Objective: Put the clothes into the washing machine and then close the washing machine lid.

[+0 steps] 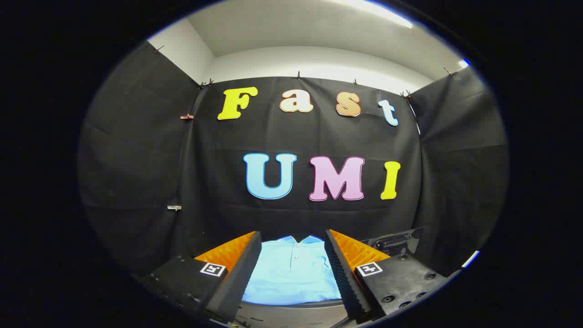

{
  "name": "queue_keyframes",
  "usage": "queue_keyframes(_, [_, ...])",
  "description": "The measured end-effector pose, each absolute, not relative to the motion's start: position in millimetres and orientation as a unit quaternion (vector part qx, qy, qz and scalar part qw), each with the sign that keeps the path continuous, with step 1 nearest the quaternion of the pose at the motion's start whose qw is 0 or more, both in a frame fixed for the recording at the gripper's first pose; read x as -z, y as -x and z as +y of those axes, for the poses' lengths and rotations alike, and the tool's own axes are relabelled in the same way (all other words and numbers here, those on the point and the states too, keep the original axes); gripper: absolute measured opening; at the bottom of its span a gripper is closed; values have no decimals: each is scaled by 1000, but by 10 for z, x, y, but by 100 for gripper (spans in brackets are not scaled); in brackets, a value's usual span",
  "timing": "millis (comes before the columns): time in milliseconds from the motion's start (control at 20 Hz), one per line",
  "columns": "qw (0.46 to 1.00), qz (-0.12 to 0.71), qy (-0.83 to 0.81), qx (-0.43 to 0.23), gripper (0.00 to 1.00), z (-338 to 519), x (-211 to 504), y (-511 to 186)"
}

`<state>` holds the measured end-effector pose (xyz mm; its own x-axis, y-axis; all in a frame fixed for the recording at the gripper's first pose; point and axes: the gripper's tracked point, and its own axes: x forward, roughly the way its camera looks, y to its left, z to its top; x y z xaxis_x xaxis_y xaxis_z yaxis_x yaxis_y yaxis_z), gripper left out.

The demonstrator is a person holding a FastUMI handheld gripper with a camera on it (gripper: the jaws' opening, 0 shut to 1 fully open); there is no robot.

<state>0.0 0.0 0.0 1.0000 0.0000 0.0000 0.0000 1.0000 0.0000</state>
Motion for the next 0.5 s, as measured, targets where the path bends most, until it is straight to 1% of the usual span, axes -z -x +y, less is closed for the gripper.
queue_keyframes(500, [999,-15,22,-18,88,118,40,13])
